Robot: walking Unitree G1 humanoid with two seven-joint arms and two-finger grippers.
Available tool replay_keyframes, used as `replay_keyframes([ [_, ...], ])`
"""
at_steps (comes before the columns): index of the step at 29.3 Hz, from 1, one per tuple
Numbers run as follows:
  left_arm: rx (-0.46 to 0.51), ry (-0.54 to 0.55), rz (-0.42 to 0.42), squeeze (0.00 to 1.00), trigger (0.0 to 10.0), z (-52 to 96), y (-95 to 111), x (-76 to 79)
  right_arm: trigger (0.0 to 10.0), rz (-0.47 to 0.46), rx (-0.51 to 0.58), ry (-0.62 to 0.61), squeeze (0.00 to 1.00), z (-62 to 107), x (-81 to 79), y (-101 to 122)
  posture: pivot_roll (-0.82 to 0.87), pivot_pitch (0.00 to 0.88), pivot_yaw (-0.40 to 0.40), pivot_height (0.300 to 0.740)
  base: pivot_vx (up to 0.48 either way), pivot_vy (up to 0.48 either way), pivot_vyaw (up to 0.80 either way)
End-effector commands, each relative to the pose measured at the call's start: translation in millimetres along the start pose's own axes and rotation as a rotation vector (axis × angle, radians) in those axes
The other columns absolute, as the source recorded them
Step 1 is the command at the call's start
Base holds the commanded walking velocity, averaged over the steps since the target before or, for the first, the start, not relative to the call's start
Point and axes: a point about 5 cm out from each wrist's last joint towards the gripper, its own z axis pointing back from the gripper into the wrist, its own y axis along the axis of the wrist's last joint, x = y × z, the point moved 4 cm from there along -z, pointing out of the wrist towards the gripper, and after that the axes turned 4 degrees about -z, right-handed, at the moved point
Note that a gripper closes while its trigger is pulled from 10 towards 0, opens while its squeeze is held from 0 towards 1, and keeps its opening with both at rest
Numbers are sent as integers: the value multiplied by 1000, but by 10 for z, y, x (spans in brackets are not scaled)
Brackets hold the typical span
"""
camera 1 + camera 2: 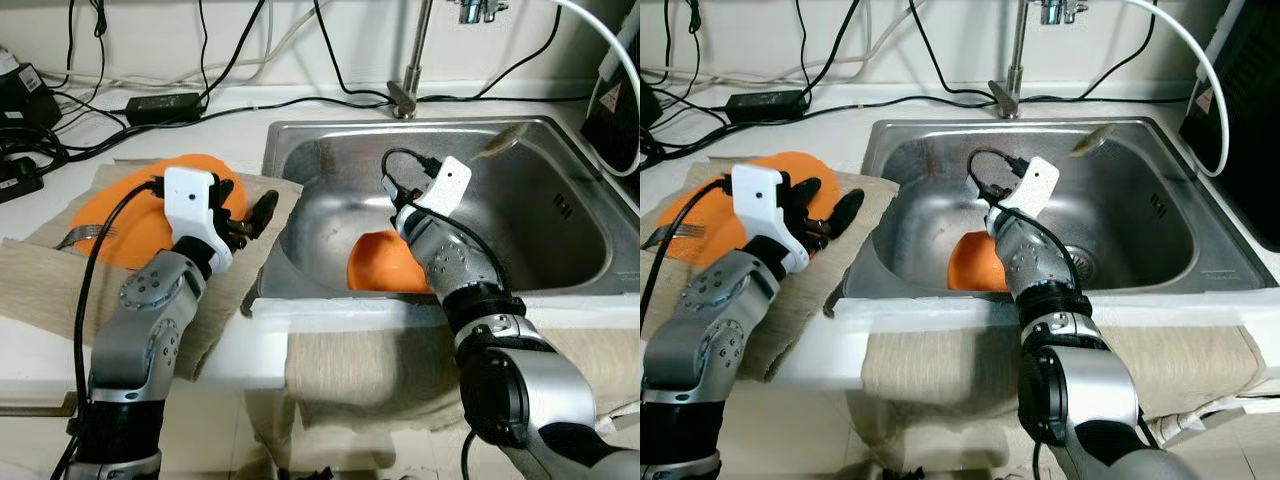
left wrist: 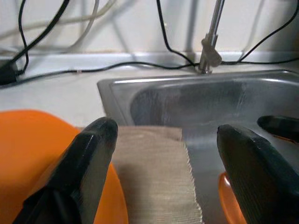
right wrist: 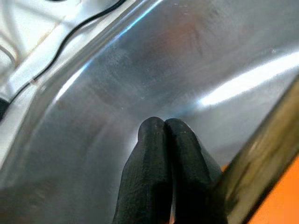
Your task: Kitchen organization
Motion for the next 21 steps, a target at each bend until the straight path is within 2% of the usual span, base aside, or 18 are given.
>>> replay_keyframes([
  [1,17,8,-9,0,10000,13,97,-37,10000,-88,-19,-15,0,-18,-27,-59,134,0,54,740,0,0,0],
  [7,19,4,-12,0,10000,44,150,-30,10000,-147,-91,-60,0,-23,-19,-260,148,0,53,740,0,0,0],
  [10,16,5,-14,0,10000,62,170,-41,10000,-138,-158,-153,0,10,122,-457,154,0,52,740,0,0,0],
  [12,14,4,-14,0,10000,70,177,-37,10000,-118,-180,-202,0,35,220,-530,154,0,52,740,0,0,0],
  [13,14,4,-14,0,10000,70,177,-37,10000,-118,-180,-202,0,35,220,-530,154,0,52,740,0,0,0],
  [14,11,4,-14,0,10000,79,183,-32,10000,-102,-200,-250,137,63,318,-595,168,0,47,740,0,0,0],
  [15,11,4,-14,0,10000,79,183,-32,10000,-102,-200,-250,137,63,318,-595,168,0,47,740,0,0,0],
  [16,11,4,-14,0,10000,83,187,-31,10000,-95,-206,-272,1000,76,360,-620,168,0,47,740,0,0,0],
  [21,5,4,-19,0,10000,95,198,-28,10000,-48,-255,-315,1000,119,440,-735,173,0,45,740,0,0,0],
])
